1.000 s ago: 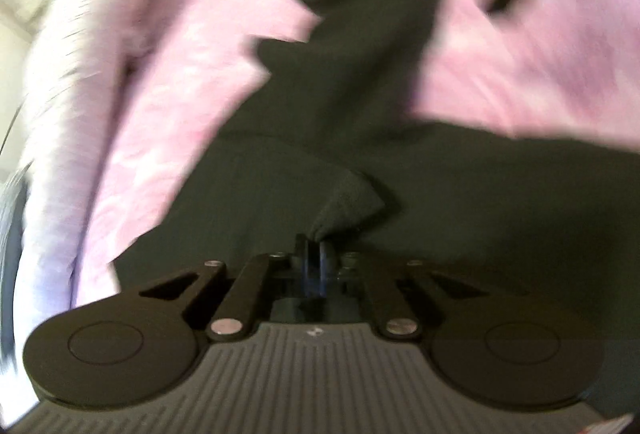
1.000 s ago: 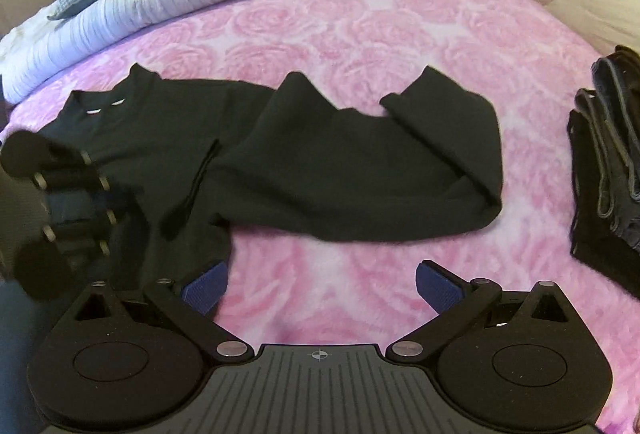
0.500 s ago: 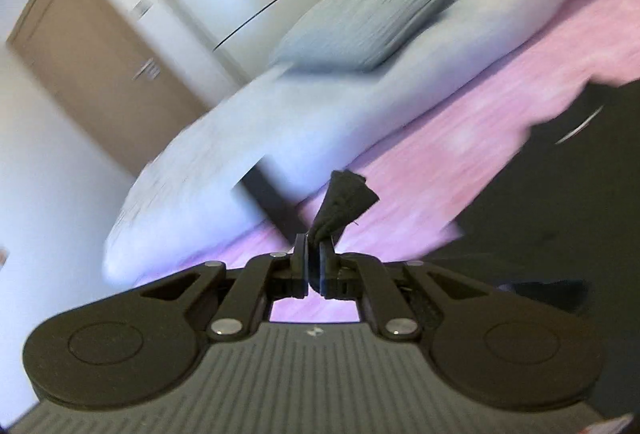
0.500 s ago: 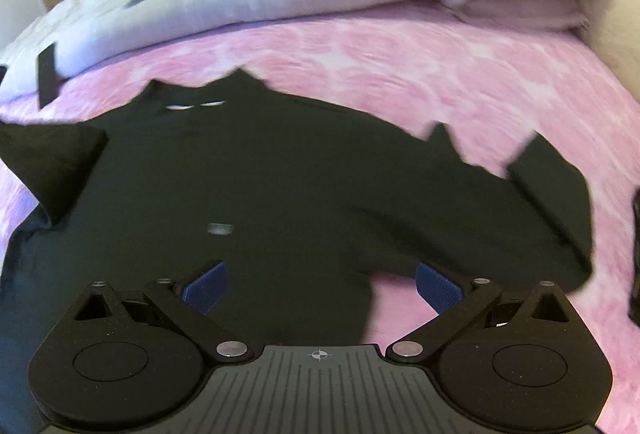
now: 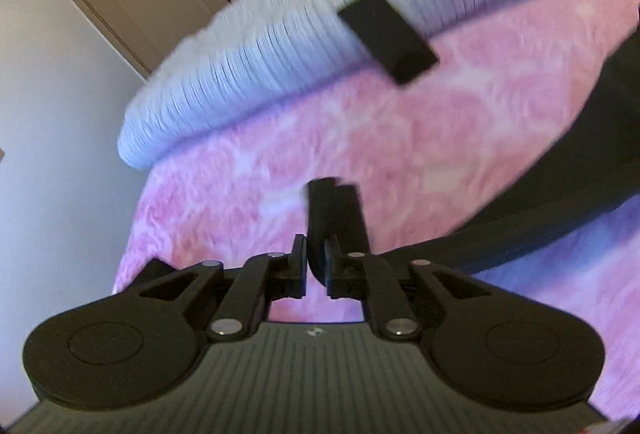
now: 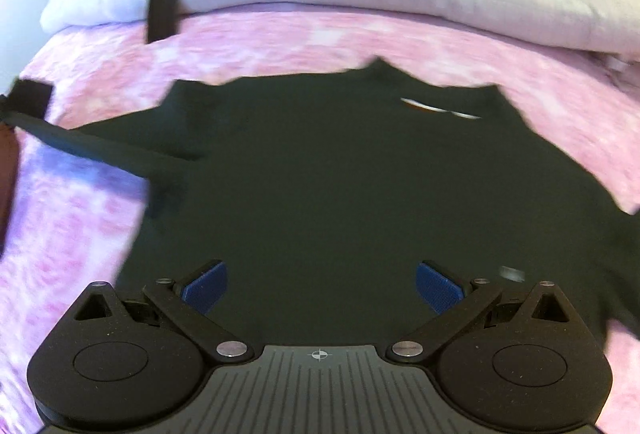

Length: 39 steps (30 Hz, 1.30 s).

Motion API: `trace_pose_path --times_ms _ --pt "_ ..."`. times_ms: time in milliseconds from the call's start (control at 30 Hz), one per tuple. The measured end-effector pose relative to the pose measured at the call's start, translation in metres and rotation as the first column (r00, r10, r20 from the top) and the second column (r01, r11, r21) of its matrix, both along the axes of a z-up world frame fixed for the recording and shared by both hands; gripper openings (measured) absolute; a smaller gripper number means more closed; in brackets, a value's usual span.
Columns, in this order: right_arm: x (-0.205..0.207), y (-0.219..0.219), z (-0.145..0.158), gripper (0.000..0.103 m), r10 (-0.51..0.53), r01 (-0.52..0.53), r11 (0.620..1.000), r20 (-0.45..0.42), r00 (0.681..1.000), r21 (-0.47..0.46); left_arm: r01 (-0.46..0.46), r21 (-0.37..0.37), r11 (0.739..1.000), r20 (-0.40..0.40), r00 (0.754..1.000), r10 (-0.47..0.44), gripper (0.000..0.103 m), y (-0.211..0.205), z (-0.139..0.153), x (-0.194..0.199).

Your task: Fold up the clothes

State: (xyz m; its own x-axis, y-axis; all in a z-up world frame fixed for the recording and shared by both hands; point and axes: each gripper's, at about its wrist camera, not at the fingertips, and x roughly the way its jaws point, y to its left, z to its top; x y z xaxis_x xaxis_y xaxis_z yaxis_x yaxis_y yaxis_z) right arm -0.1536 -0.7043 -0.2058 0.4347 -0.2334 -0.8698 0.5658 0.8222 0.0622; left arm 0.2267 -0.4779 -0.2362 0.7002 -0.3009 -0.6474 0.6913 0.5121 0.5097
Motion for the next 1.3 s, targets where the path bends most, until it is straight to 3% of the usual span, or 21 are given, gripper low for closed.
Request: trace_pose_path --times_ms 133,300,500,533,600,767,900,967,1000,1033,1067,1100,1200,1267,1300 --pt "0.043 0.022 -0.008 0.103 0.063 -0.063 0.998 -0.001 0.998 0.008 -0.065 0.007 0.998 -0.085 0.994 0.065 0.01 0.037 -0.006 0.008" --pt "0.082 0.039 -0.02 0.103 0.105 -0.105 0.994 -0.004 0.994 0.026 -0.112 0.018 0.994 -0.194 0.974 0.113 0.009 0.077 -0.004 -0.01" --pt "0.12 0.048 -0.021 0.103 0.162 -0.163 0.986 0.02 0.987 0.022 -0.139 0.013 0.99 -0.216 0.967 0.138 0.01 0.106 0.008 -0.013" --pt "0.127 0.047 -0.022 0.103 0.177 -0.178 0.984 0.025 0.984 0.019 -0.134 -0.003 0.991 -0.215 0.968 0.13 0.012 0.106 0.011 -0.01" --pt "0.14 0.045 -0.021 0.103 0.214 -0.214 0.977 0.037 0.976 0.008 -0.121 -0.035 0.992 -0.213 0.971 0.111 0.03 0.106 0.017 -0.004" --pt "0.185 0.032 -0.024 0.103 0.371 -0.365 0.924 0.037 0.928 -0.111 0.018 -0.049 0.999 -0.245 0.969 -0.029 0.037 0.071 0.003 0.03" --pt "0.223 0.019 -0.034 0.101 0.543 -0.539 0.822 -0.032 0.839 -0.182 0.094 0.002 0.996 -0.288 0.954 -0.09 0.038 0.048 -0.022 0.062" --pt "0.24 0.009 -0.042 0.096 0.61 -0.612 0.77 -0.071 0.789 -0.181 0.114 0.028 0.993 -0.351 0.931 -0.097 0.034 0.042 -0.033 0.075" --pt "0.248 0.003 -0.046 0.091 0.638 -0.643 0.746 -0.092 0.765 -0.172 0.125 0.044 0.991 -0.38 0.92 -0.098 0.02 0.041 -0.038 0.078" --pt "0.256 -0.003 -0.051 0.078 0.655 -0.665 0.732 -0.111 0.747 -0.151 0.131 0.068 0.989 -0.392 0.915 -0.094 0.006 0.04 -0.042 0.079" --pt "0.263 -0.007 -0.058 0.072 0.664 -0.679 0.721 -0.143 0.734 -0.141 0.136 0.093 0.986 -0.391 0.916 -0.09 0.0 0.041 -0.047 0.077" --pt "0.268 -0.009 -0.065 0.066 0.668 -0.69 0.712 -0.177 0.723 -0.134 0.139 0.093 0.986 -0.381 0.92 -0.094 0.0 0.044 -0.048 0.073" --pt "0.278 -0.008 -0.086 0.066 0.678 -0.717 0.684 -0.246 0.692 -0.132 0.085 0.08 0.993 -0.306 0.95 -0.057 0.0 0.058 -0.042 0.066" --pt "0.278 -0.009 -0.089 0.066 0.65 -0.691 0.695 -0.237 0.722 -0.198 0.01 0.067 0.998 -0.252 0.968 0.007 0.0 0.07 -0.036 0.068" --pt "0.277 -0.009 -0.085 0.066 0.623 -0.658 0.721 -0.211 0.753 -0.219 -0.03 0.062 0.998 -0.253 0.967 0.045 0.0 0.077 -0.035 0.073"
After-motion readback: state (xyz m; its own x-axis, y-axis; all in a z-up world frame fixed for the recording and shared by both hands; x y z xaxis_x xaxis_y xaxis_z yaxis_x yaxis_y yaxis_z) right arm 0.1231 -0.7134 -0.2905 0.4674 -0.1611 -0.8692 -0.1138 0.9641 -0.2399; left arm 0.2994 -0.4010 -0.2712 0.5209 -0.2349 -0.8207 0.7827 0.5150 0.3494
